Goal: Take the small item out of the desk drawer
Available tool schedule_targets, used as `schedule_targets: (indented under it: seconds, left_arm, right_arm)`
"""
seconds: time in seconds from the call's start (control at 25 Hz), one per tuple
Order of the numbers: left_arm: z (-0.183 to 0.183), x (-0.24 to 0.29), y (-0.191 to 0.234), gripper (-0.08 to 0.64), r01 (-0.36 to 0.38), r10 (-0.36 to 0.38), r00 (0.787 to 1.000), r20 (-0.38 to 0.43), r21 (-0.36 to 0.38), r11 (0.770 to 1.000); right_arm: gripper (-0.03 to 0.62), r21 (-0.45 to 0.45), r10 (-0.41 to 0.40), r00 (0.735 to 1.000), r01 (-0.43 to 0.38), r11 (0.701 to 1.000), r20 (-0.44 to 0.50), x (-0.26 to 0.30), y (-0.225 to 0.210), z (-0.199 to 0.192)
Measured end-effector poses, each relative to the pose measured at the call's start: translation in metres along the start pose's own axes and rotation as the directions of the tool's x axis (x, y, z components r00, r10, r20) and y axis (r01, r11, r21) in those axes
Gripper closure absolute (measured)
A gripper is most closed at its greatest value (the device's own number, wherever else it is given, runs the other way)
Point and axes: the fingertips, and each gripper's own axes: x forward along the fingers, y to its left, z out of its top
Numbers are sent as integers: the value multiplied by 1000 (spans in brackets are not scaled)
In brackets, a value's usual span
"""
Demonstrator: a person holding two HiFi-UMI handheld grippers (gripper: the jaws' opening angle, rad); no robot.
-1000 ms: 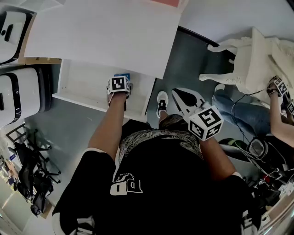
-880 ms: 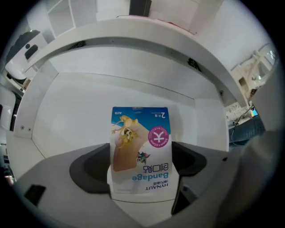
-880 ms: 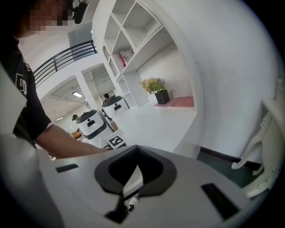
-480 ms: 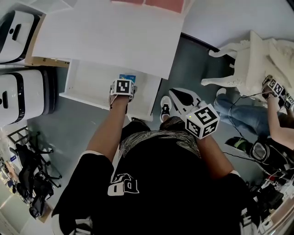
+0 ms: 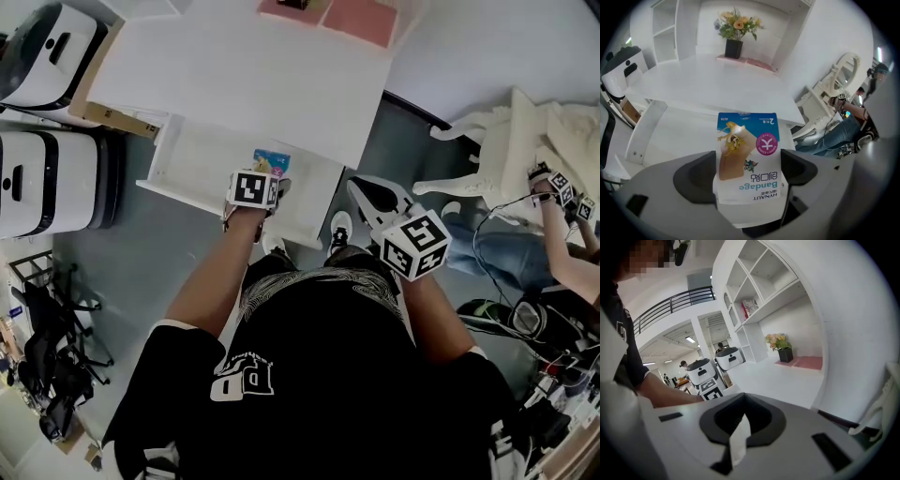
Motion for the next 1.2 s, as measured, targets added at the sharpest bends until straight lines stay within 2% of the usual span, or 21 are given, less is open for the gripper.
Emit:
schedule_targets:
  seconds: [0.2, 0.44, 0.56, 0.72, 0.92, 1.0, 1.2]
  left_arm:
    - [11, -43, -7, 123, 57, -57, 992, 113, 2, 998]
    - [27, -90, -20, 123, 142, -136, 963, 234, -6, 990]
    - [35, -115, -27, 123, 214, -198, 928, 316, -17, 977]
    - [45, -156, -36, 123, 285, -261, 861, 436, 12, 959]
    - [45, -201, -41, 123, 340, -321, 782, 535, 67, 938]
    - [41, -214, -40, 123, 350, -337, 762, 553, 85, 933]
    - [31, -239, -38, 123, 351, -354, 736, 577, 121, 928]
  right_arm:
    - [583, -35, 7, 999, -6, 999, 37, 0, 18, 14]
    - [583, -63, 24, 995, -18, 998, 101, -3, 36, 38]
    - [583, -73, 44, 988, -34, 997, 145, -6, 48, 55]
    - [583, -69, 57, 983, -45, 997, 173, -5, 62, 69]
    - [583, -62, 60, 981, -49, 997, 187, 0, 78, 72]
    - [583, -70, 61, 980, -48, 996, 188, 3, 84, 73]
    - [583, -92, 34, 983, -17, 996, 181, 8, 93, 69]
